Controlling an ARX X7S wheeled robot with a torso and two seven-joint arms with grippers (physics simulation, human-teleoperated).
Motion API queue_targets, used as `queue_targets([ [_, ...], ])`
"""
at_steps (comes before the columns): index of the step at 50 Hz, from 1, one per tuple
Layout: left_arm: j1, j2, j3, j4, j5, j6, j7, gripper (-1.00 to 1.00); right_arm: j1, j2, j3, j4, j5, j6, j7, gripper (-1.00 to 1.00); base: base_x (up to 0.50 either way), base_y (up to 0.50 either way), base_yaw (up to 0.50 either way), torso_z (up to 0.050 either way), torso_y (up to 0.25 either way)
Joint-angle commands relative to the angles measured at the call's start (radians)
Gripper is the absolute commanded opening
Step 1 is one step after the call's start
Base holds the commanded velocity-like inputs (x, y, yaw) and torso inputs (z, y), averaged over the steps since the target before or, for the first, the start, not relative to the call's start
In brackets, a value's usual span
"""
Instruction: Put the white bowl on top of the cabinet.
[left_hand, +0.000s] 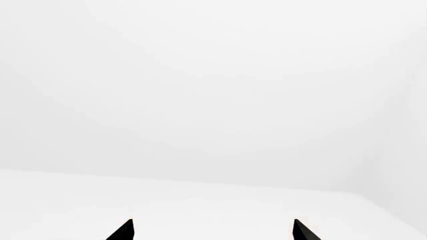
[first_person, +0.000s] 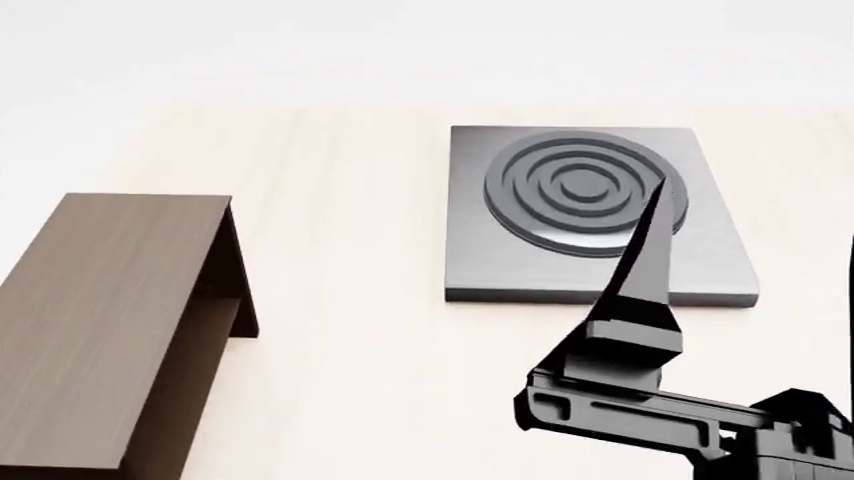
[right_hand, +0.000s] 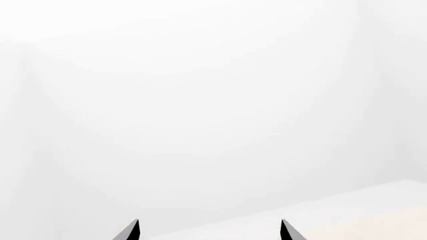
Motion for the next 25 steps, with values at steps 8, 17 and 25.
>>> queue_targets([
  [8, -0.005, 0.007, 0.034, -0.011, 0.06, -0.013, 0.037, 1.0, 0.134, 0.05, 0.013, 0.003, 0.141, 0.048, 0.052, 1.0, 0.32, 0.0, 0.0, 0.0, 0.0],
  [17, -0.009, 0.004, 0.039, -0.015, 0.06, -0.014, 0.033, 1.0, 0.138, 0.048, 0.001, 0.0, 0.105, 0.062, 0.054, 1.0, 0.0, 0.09, 0.0, 0.0, 0.0],
  [25, -0.008, 0.001, 0.04, -0.015, 0.058, -0.012, 0.03, 1.0, 0.131, 0.046, -0.003, 0.006, 0.107, 0.054, 0.053, 1.0, 0.0, 0.5, 0.0, 0.0, 0.0],
])
